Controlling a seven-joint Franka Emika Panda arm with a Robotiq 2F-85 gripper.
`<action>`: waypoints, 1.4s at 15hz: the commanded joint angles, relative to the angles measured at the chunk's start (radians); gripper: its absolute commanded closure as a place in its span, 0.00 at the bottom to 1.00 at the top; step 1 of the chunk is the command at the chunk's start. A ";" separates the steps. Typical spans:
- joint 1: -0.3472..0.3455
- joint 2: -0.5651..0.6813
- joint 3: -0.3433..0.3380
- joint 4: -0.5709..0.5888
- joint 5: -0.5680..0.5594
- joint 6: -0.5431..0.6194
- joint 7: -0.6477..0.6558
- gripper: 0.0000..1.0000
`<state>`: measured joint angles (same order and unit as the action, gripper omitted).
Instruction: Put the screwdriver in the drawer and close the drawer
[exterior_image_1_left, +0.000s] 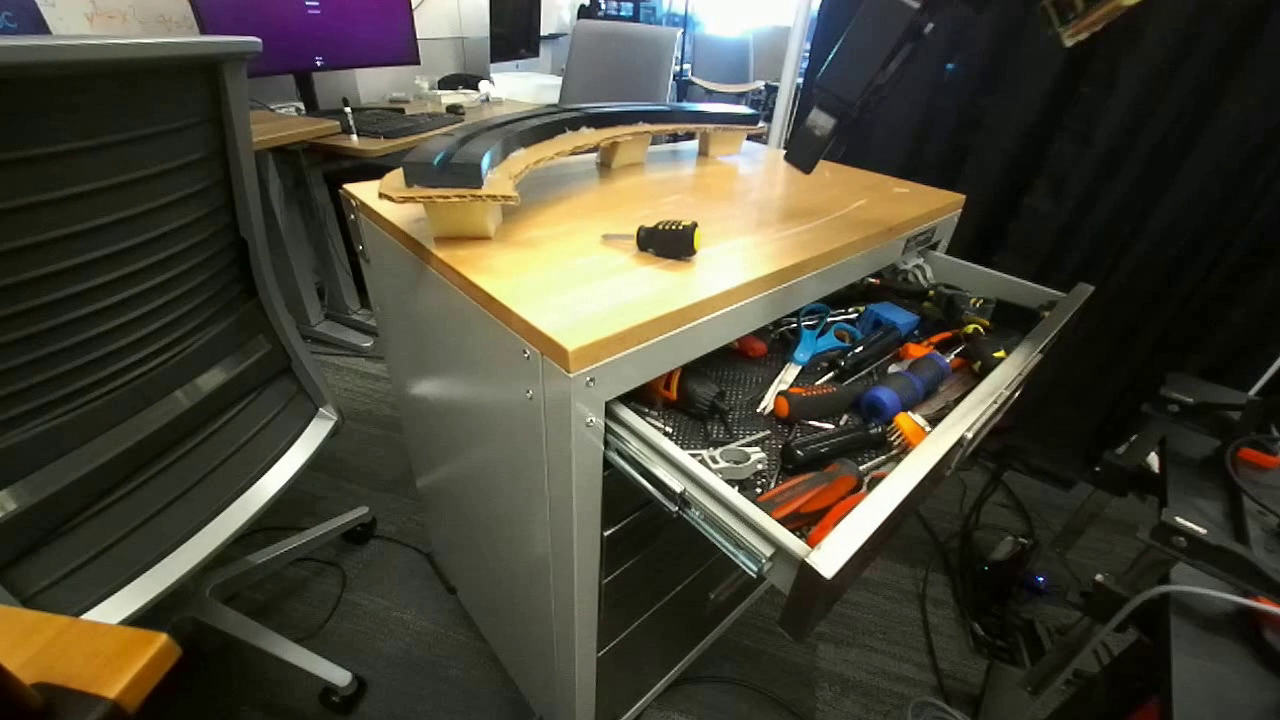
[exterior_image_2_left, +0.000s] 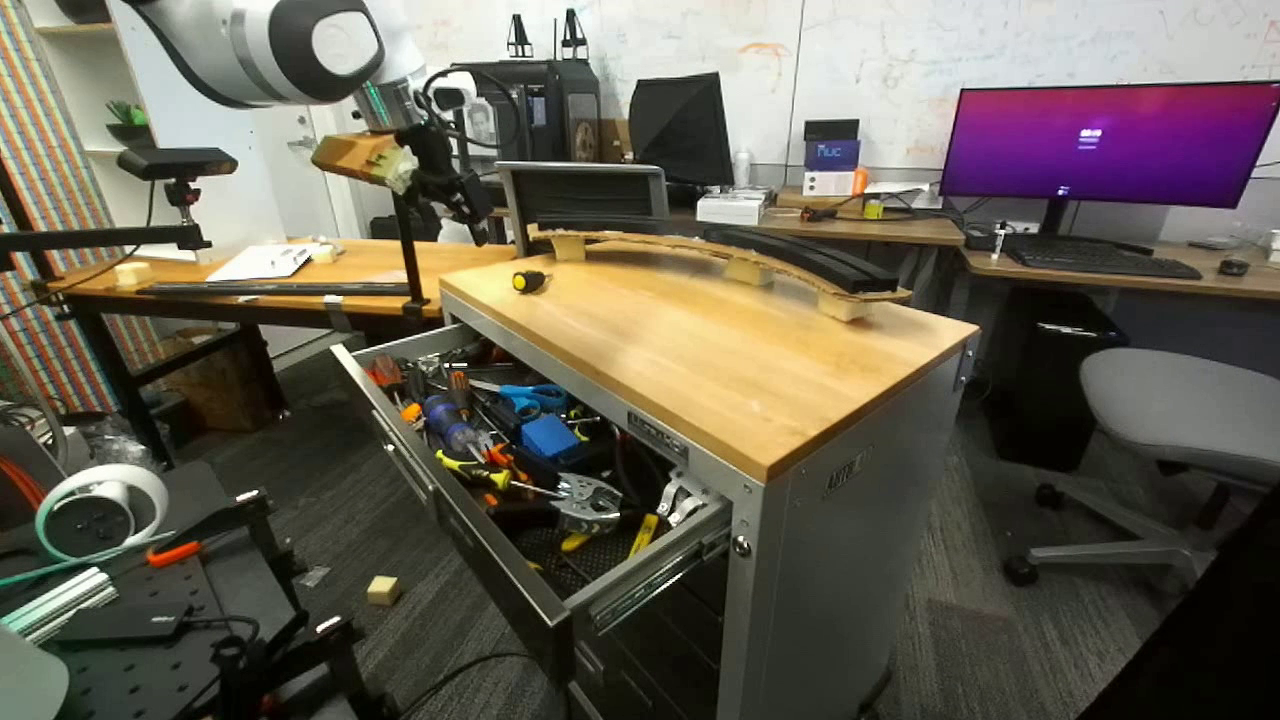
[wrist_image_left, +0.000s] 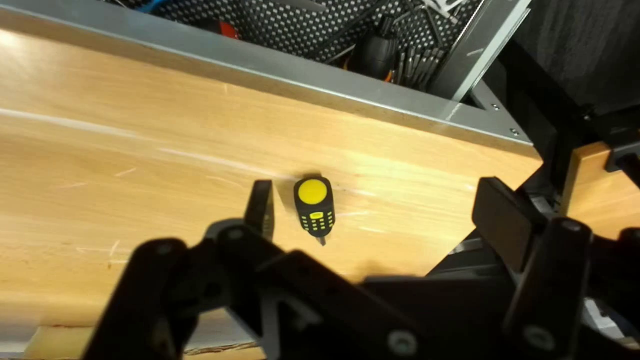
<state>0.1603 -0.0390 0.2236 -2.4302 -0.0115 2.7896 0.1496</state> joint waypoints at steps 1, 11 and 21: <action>-0.010 0.136 -0.011 0.082 -0.154 0.114 0.129 0.00; 0.120 0.352 -0.192 0.261 -0.585 0.217 0.473 0.00; 0.273 0.385 -0.391 0.314 -0.880 0.212 0.682 0.88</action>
<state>0.4095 0.3498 -0.1333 -2.1338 -0.8529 2.9933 0.7837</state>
